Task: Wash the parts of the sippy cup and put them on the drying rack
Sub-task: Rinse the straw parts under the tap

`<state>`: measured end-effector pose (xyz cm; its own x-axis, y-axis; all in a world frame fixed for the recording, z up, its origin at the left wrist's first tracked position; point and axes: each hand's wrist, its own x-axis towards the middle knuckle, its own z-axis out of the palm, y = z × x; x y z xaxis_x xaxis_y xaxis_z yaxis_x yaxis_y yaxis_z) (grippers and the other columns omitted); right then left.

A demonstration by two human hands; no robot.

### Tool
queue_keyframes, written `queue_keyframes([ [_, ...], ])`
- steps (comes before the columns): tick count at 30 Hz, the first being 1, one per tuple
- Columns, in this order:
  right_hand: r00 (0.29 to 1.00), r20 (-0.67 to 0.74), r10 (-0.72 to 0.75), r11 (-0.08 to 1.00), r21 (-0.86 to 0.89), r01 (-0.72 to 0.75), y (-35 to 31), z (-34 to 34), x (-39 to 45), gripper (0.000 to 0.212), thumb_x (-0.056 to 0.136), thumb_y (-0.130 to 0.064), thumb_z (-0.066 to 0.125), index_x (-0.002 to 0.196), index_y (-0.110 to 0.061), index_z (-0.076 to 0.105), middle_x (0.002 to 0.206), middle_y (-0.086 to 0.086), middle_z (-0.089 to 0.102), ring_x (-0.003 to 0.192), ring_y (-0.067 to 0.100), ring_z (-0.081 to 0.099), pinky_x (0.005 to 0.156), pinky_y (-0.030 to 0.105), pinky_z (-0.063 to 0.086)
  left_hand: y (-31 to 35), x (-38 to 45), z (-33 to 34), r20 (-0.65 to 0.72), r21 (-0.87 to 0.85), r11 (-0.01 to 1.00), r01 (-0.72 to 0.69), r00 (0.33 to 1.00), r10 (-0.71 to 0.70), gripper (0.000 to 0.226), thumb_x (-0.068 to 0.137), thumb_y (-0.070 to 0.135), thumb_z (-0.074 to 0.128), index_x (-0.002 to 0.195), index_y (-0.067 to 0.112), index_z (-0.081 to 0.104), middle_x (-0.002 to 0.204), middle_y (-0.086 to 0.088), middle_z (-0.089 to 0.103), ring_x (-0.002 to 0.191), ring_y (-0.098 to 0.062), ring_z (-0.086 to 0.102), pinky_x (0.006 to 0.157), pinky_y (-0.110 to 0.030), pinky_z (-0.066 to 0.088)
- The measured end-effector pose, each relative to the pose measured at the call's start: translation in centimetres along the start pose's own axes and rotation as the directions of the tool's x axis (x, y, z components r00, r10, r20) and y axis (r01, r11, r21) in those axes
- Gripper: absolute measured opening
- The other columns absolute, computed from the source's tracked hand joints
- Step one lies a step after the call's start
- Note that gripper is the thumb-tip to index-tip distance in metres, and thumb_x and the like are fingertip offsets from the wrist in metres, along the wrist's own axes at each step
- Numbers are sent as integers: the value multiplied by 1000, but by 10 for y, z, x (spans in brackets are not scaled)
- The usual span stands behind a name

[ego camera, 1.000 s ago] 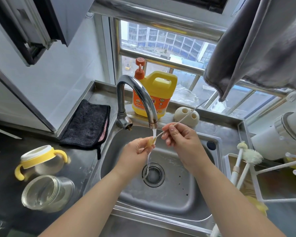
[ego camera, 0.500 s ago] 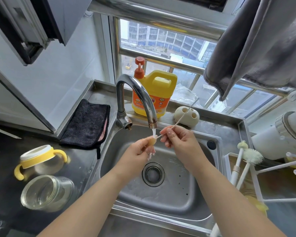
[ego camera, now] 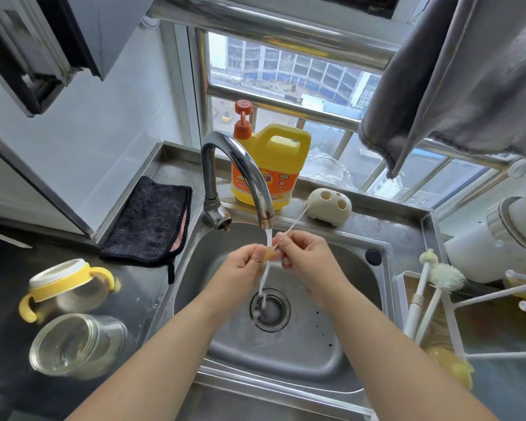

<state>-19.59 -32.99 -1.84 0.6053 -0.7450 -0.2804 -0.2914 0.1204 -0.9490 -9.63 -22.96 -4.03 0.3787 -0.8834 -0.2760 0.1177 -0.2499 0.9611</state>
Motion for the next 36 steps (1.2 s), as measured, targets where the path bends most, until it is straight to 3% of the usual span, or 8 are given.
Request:
queue_keyframes([
  [5,990,-139,37,946,325,10,-8,-15,13,10,89,-10,62,81,-10,66,60,-2,60,53,6,46,55,16,41,-10,-2,-4,77,-199,974,110,992,-96,15,101,16,42,99,8,54,65,3,35,50,-5,30,51,-16,30],
  [10,999,26,-21,999,-30,22,-2,-1,5,18,91,-10,60,74,-14,66,59,-3,59,49,5,46,53,17,39,-15,3,2,71,-170,981,92,994,-81,18,103,21,37,99,21,55,61,5,38,47,-5,31,45,-17,26],
  [14,989,-138,-55,993,97,69,-11,-16,15,14,89,-13,64,76,-12,65,59,-4,60,50,0,47,55,16,38,-24,7,5,50,-186,973,136,990,-129,24,103,23,35,98,23,58,58,10,35,47,-3,25,49,-19,24],
  [18,998,50,-43,987,-152,50,-3,-4,10,15,89,-13,64,74,-11,64,65,0,62,52,1,50,57,17,40,-30,10,4,46,-281,954,101,995,-92,16,99,13,43,95,17,58,69,10,50,56,-4,33,59,-19,29],
  [22,997,-22,-72,997,-5,72,-13,-10,13,16,90,-13,62,75,-7,64,60,-2,61,50,1,50,54,14,42,-32,8,4,93,-196,978,72,994,-55,11,92,40,52,92,33,59,80,14,56,78,-1,51,80,-28,31],
  [28,997,61,-48,982,-181,58,-10,-1,11,18,89,-14,63,71,-11,63,61,0,56,54,7,48,56,17,41,-34,7,8,129,-232,967,103,989,-75,27,90,44,45,100,22,56,102,12,69,104,0,58,93,-33,34],
  [31,1000,-6,-28,994,102,28,-21,-15,19,17,90,-15,63,77,-3,63,55,-2,52,49,7,44,52,18,39,-34,6,8,117,-260,959,113,989,-85,23,88,40,49,99,21,55,93,4,67,94,-9,63,95,-37,40],
  [36,994,101,46,997,-64,-40,-5,-1,15,21,87,-10,65,67,-10,59,56,-2,55,46,2,45,52,18,38,-34,6,15,109,-434,889,148,988,-111,17,98,23,45,93,19,61,67,5,52,58,-7,43,64,-24,35],
])
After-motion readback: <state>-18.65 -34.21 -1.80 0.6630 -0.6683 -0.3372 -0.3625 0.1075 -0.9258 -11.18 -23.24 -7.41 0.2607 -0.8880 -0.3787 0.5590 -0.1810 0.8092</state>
